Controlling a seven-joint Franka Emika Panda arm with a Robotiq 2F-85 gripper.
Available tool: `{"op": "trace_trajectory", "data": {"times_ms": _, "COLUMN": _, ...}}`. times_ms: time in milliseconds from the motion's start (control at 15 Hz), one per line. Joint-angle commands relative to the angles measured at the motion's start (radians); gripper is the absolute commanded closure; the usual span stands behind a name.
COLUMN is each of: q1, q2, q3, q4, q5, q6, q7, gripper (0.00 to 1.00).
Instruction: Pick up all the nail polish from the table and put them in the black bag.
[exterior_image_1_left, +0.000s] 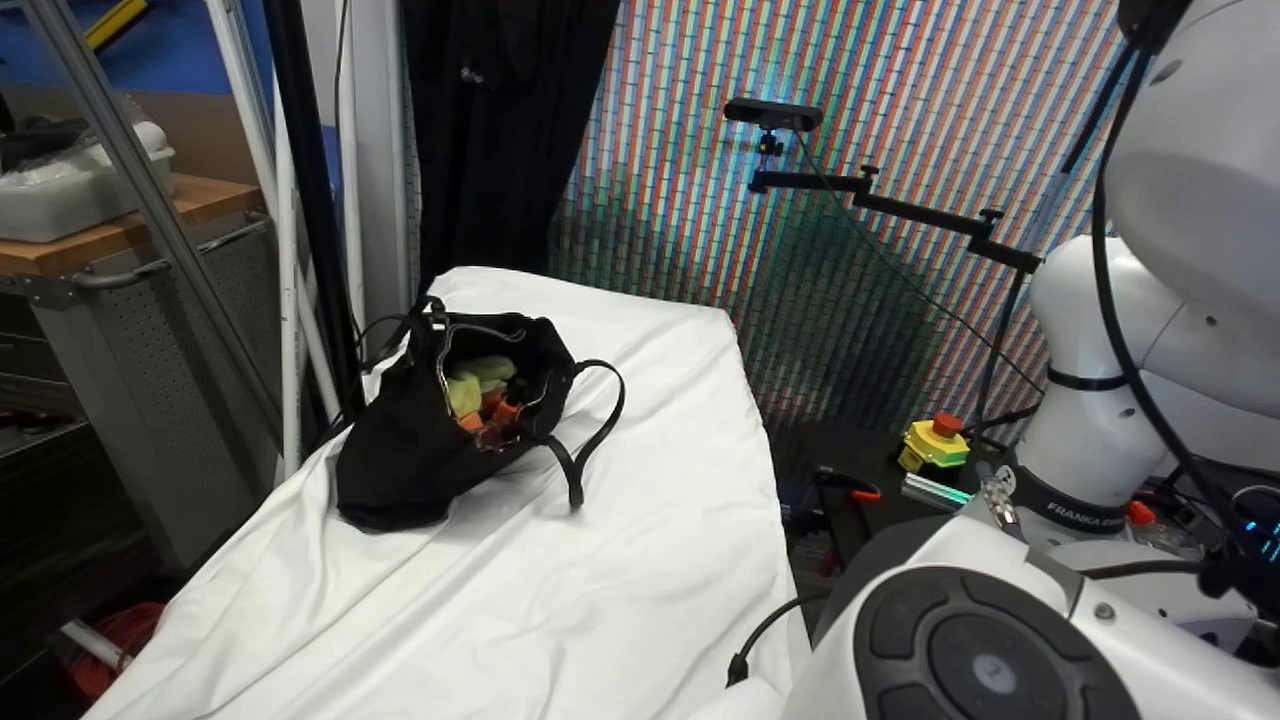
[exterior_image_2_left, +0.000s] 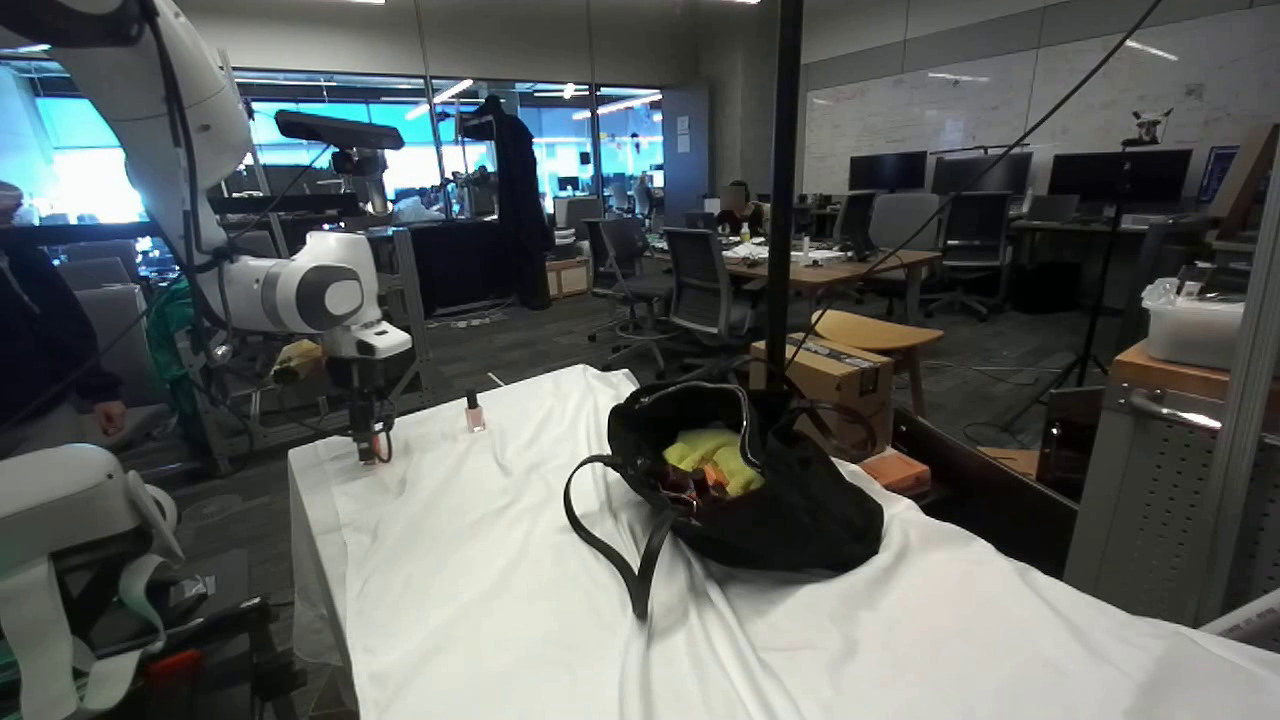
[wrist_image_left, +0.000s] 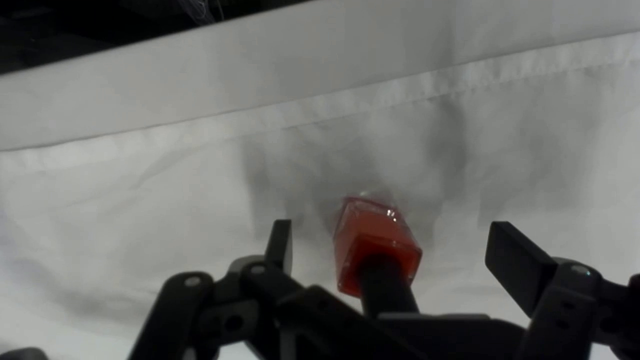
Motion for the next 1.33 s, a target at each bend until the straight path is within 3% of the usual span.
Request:
{"op": "trace_trajectory", "data": {"times_ms": 0, "q1": -0.018, "q2": 0.024, "q3": 0.012, "q4": 0.009, "q5": 0.019, "q6": 0.024, "q7": -0.041, "gripper": 0.0}}
{"op": "trace_trajectory", "data": {"times_ms": 400, "q1": -0.019, "q2": 0.025, "q3": 0.022, "q4": 0.014, "q5": 0.025, "q6": 0.011, "q7": -0.069, "gripper": 0.03}}
{"op": "trace_trajectory", "data": {"times_ms": 533, "q1": -0.018, "q2": 0.026, "q3": 0.023, "q4": 0.015, "q5": 0.026, "q6": 0.008, "q7": -0.077, "gripper": 0.25}}
{"op": "trace_trajectory", "data": {"times_ms": 1133, "q1": -0.015, "q2": 0.024, "q3": 0.018, "q4": 0.02, "q5": 0.021, "q6": -0.007, "q7": -0.094, "gripper": 0.85}}
{"op": "trace_trajectory", "data": {"times_ms": 1267, "q1": -0.016, "q2": 0.011, "q3": 0.014, "q4": 0.017, "q5": 0.017, "q6": -0.024, "q7": -0.102, "gripper": 0.85}}
